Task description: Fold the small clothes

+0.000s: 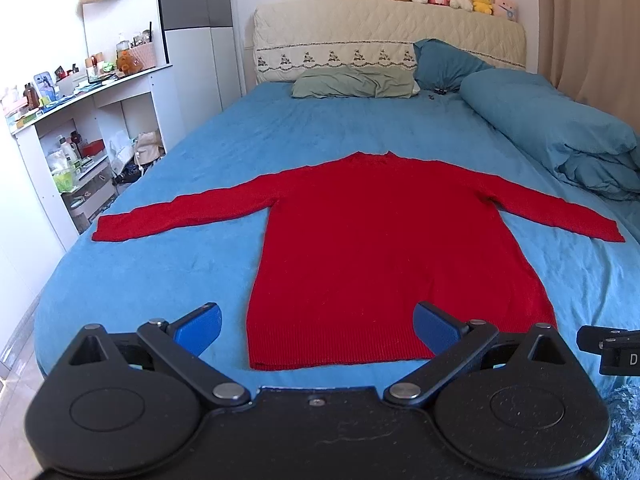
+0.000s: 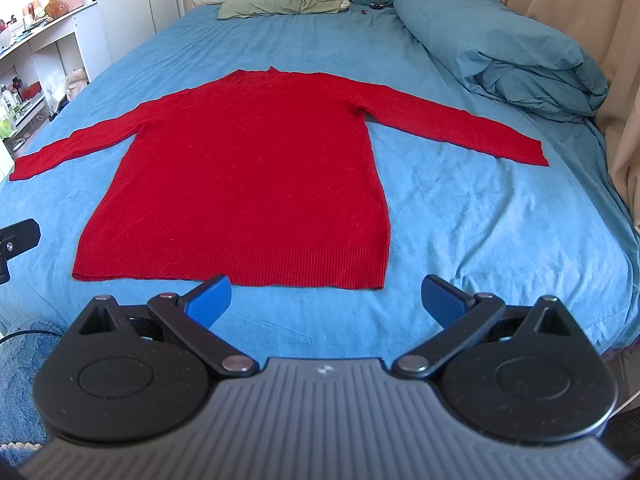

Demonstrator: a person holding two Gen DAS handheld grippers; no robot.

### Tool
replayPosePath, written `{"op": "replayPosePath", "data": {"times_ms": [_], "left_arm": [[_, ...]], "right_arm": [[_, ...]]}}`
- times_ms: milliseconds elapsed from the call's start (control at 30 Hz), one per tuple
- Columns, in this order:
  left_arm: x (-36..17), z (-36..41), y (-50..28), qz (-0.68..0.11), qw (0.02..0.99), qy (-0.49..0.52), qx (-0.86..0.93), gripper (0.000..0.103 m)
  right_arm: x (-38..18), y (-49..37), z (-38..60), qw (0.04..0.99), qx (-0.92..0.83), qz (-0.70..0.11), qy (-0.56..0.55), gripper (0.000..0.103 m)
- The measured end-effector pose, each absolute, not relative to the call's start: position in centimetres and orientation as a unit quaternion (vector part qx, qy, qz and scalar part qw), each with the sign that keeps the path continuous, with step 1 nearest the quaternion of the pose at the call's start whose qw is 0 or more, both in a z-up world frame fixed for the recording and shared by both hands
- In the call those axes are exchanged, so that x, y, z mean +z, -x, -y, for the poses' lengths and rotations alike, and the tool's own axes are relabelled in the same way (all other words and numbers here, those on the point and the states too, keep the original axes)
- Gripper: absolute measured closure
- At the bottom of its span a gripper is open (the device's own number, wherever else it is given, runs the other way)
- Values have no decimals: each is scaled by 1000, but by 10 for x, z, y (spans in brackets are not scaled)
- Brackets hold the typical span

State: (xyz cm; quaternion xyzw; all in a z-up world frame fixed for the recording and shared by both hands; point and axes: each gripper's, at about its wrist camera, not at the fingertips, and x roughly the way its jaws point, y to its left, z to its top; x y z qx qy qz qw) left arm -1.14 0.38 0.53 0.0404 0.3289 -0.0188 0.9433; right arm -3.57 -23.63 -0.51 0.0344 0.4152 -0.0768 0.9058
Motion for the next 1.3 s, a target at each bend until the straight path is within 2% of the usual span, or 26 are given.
{"op": "replayPosePath", "data": {"times_ms": [1300], "left_arm": [[11,-6,10,-332,943,-32,-25,0]], "right_arm": [[0,35,230,906,-75,-415,-38,0]]}}
